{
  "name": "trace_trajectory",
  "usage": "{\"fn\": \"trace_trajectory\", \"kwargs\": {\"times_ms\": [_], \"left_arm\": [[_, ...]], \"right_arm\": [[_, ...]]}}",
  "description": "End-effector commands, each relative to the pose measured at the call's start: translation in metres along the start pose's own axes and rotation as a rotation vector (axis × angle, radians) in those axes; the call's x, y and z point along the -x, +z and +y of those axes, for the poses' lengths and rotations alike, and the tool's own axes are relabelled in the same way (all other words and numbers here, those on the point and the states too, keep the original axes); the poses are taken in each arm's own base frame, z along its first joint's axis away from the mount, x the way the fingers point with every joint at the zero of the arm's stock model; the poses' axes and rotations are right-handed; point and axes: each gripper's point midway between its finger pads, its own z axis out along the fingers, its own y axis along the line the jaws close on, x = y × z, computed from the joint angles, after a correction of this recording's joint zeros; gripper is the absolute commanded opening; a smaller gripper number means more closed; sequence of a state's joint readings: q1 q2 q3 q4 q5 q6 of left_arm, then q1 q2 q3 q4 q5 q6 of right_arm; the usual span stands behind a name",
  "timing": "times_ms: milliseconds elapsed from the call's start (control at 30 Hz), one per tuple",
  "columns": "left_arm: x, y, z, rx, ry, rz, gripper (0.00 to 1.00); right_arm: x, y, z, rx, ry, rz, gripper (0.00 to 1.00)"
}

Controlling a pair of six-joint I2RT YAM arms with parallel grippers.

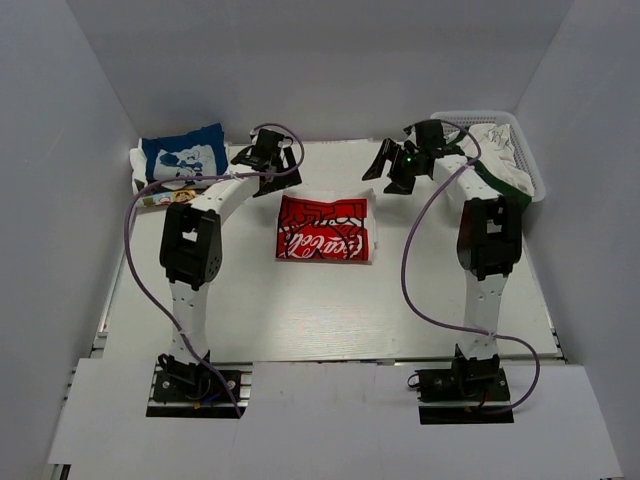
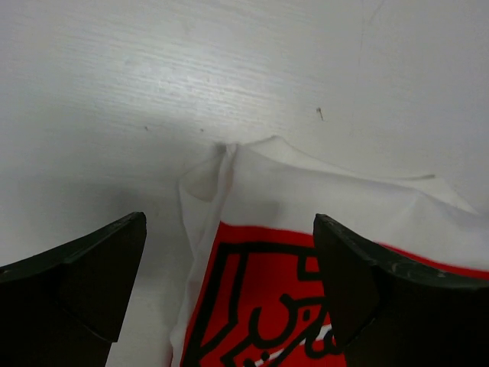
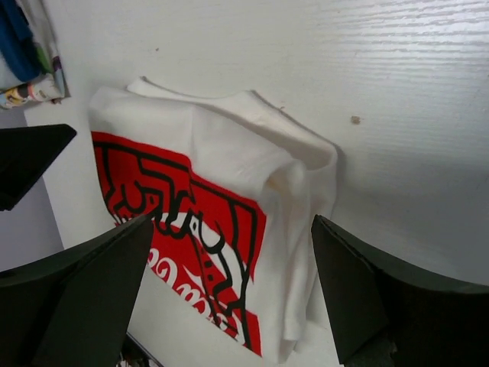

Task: Fold and stack the t-shirts
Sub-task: Fold the long partially folded tshirt into a neat square, then put the neatly folded tshirt into the corner of the board with the left arm

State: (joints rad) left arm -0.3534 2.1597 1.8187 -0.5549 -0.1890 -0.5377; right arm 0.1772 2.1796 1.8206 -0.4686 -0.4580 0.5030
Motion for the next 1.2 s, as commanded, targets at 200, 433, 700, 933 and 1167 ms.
{"fn": "trace_trajectory", "kwargs": {"times_ms": [200,433,700,933,1167], "left_arm": [[-0.007,-0.045,-0.061,-0.358,0.086,-0.025,1.00],[-0.030,0.016,-0.044,-0.265,0.014,0.034,1.00],[-0.073,0.068,0.009,-0.074,-0.023,0.136,1.00],[-0.075,0.067,-0.001,-0.133,-0.028,0.141,1.00],[0.023,0.011,-0.033,-0.142,0.025,-0.099,1.00]], "right_arm": [[-0.031,-0.021,0.057,0.159,-0.151,-0.012,0.90],[-0.026,0.026,0.045,0.161,-0.134,0.004,0.90],[-0.037,0.080,-0.026,0.109,0.041,0.046,0.90],[-0.044,0.083,-0.030,0.180,0.051,0.080,0.90],[0.005,0.018,0.023,0.161,-0.151,-0.063,0.90]]}}
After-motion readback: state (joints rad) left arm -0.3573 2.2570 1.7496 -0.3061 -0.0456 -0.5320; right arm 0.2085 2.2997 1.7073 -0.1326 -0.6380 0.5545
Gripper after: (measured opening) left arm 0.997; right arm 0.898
